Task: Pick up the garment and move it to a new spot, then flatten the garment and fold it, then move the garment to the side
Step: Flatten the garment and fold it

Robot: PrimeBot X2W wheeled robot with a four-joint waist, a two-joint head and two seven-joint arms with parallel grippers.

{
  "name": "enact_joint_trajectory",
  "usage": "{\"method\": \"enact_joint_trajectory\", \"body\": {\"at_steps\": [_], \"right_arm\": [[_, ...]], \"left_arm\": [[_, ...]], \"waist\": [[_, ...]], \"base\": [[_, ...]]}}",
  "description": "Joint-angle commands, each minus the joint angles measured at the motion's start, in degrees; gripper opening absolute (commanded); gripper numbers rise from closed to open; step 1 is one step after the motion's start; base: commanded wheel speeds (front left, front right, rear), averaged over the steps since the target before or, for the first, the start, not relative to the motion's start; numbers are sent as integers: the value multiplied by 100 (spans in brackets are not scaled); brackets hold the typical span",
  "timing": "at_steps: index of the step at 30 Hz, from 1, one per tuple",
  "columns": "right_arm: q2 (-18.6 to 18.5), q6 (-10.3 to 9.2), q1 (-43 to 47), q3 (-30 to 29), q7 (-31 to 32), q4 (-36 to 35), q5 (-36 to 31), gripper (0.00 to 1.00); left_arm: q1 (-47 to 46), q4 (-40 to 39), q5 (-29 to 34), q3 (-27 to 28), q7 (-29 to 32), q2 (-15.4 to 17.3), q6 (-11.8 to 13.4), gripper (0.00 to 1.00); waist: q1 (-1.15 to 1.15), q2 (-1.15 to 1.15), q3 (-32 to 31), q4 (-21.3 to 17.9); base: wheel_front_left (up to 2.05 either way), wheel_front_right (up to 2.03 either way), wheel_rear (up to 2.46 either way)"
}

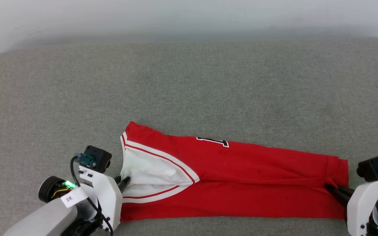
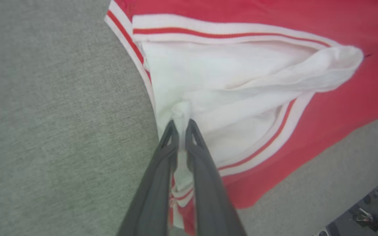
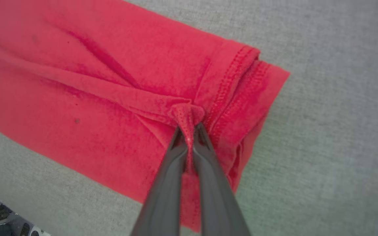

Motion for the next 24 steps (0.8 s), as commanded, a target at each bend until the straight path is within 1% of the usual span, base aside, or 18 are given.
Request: {"method": "enact_joint_trajectory", "body": {"at_steps": [1,4,7,11,12,13,14,15,20,24], "right_arm": [[26,-6,71,-84,-93,15,12,100],[-58,-6,165,-239,-209,-81,53,100],[-192,-6,227,-505,-281,-271,207,100],[-385,-6,363,-877,-167,-482,442,100],[-385,-6,363,-877,-167,-482,442,100],[-438,-6,385,-967,-122,-509,500,100],[-505,-6,425,-1122,47,-500,681,100],[-505,-6,425,-1122,47,-500,681,100],[-644,-5,492,-1313,692,-373,1237,100],[-569,-5,362,-1344,1108,-143,1524,100]], "left_arm": [[122,6,30,65,-229,-60,57,100],[211,-8,204,184,-729,-93,247,100],[325,-18,406,320,-1279,-126,534,100],[491,-69,573,541,-1950,-189,905,100],[491,-69,573,541,-1950,-189,905,100],[531,-76,601,597,-2103,-208,995,100],[605,-93,679,665,-2371,-257,1139,100],[605,-93,679,665,-2371,-257,1139,100],[741,-64,912,797,-2829,-386,1462,100],[804,-62,1159,1003,-2997,-558,1680,100]], "waist": [[0,0,-89,2],[0,0,-243,18],[0,0,-392,42],[0,0,-497,70],[0,0,-497,70],[0,0,-510,76],[0,0,-527,97],[0,0,-527,97],[0,0,-504,160],[0,0,-417,237]], "base": [[0,0,0],[0,0,0],[0,0,0],[0,0,0],[0,0,0],[0,0,0],[0,0,0],[0,0,0],[0,0,0],[0,0,0]]}}
